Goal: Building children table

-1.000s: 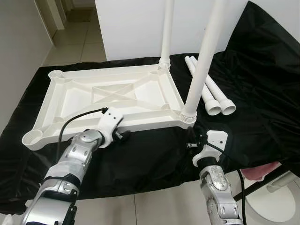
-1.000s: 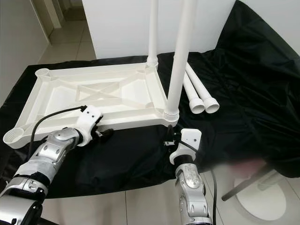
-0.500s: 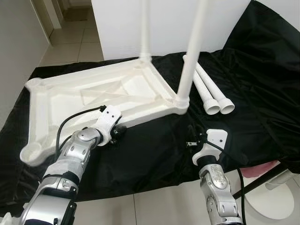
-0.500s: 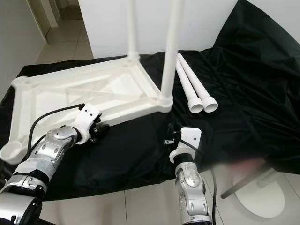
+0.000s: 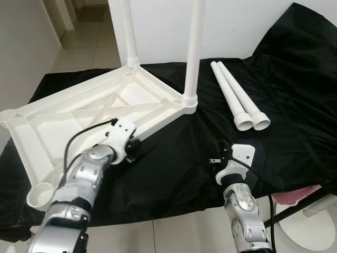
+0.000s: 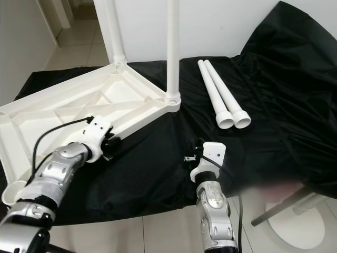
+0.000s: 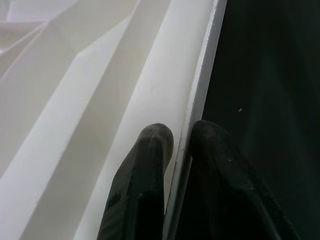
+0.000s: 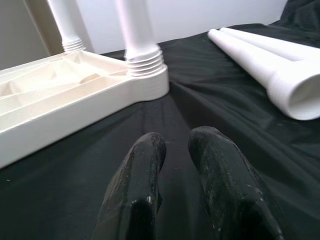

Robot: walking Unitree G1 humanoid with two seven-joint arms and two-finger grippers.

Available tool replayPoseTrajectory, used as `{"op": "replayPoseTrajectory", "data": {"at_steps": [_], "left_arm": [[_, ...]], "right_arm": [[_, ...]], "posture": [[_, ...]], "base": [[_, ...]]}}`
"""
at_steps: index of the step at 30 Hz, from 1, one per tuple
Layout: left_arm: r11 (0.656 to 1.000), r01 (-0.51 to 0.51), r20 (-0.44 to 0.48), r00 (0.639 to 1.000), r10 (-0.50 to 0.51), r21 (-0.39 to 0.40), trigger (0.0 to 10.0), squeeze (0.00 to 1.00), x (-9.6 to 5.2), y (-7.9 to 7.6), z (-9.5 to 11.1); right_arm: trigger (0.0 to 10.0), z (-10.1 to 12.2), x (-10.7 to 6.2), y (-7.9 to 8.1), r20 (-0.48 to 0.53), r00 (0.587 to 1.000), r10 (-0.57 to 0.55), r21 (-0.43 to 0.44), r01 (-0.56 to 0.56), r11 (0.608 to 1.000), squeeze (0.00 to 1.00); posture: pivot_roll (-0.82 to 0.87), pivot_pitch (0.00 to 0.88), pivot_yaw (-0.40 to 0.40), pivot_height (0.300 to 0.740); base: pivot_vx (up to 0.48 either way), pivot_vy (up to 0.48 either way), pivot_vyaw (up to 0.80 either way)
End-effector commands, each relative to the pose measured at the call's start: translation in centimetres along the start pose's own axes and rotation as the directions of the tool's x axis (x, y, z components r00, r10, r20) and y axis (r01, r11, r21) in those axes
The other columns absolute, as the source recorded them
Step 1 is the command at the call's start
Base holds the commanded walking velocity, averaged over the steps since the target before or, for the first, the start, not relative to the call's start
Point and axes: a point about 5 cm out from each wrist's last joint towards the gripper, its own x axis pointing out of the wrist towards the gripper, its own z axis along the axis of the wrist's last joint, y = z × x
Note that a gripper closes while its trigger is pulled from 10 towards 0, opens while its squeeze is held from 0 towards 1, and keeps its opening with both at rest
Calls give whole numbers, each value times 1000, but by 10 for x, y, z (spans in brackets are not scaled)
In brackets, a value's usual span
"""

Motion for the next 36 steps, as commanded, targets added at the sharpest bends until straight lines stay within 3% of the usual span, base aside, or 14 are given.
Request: {"op": "replayPoseTrajectory", "data": {"at_steps": [1,2,3,4,5,6,8,11,12,18,24,25,36], "left_arm": [[999,45,6,999,-45,-10,10000,0,1,-17,-3],[995,94,22,995,-93,-22,10000,0,1,-29,-2],[995,94,22,995,-93,-22,10000,0,1,-29,-2],[991,128,27,991,-127,-37,10000,282,2,-39,-2],[991,128,27,991,-127,-37,10000,282,2,-39,-2],[983,168,37,986,-165,-75,10000,1000,2,-46,-2],[984,179,53,983,-177,-21,10000,1000,3,-57,3],[984,179,59,982,-179,2,10000,1000,3,-59,5],[982,189,102,976,-190,21,10000,0,1,-61,13],[970,244,271,933,-237,11,10000,0,-16,-62,40],[958,287,321,907,-272,3,10000,0,-29,-63,46],[947,321,351,885,-305,14,10000,0,-38,-65,46],[907,422,305,863,-403,2,10000,0,-77,-56,24]], "right_arm": [[10000,-2,0,1,-1,1000,-1,2,1,1000,0],[10000,-2,0,2,-2,1000,-1,0,1,1000,0],[10000,-2,0,2,-2,1000,-1,0,1,1000,0],[10000,-3,0,2,-3,1000,-1,2,1,1000,0],[10000,-3,0,2,-3,1000,-1,2,1,1000,0],[10000,-3,0,2,-3,1000,-1,2,1,1000,0],[10000,-3,1,2,-2,1000,-2,2,2,1000,0],[10000,-3,1,2,-1,1000,-3,2,3,1000,0],[10000,-3,2,2,-1,1000,-5,3,5,1000,0],[10000,-5,3,4,-1,1000,-10,8,10,1000,0],[10000,-6,4,5,-1,1000,-11,11,11,1000,0],[10000,-7,5,6,-1,1000,-9,13,9,1000,0],[10000,-7,10,11,10,1000,12,15,-12,1000,0]], "posture": [[-56,41,83,740],[-56,41,83,740],[-56,41,83,740],[-56,41,83,740],[-56,41,83,740],[-53,39,88,740],[-53,39,88,740],[-50,37,93,740],[-49,36,95,740],[-41,29,104,740],[-32,25,107,740],[-30,23,108,740],[-15,22,102,740]], "base": [[0,0,0],[0,0,0],[0,0,0],[0,0,0],[0,0,0],[0,0,0],[0,0,0],[0,0,0],[0,0,0],[0,0,0],[0,0,0],[0,0,0],[0,0,0]]}}
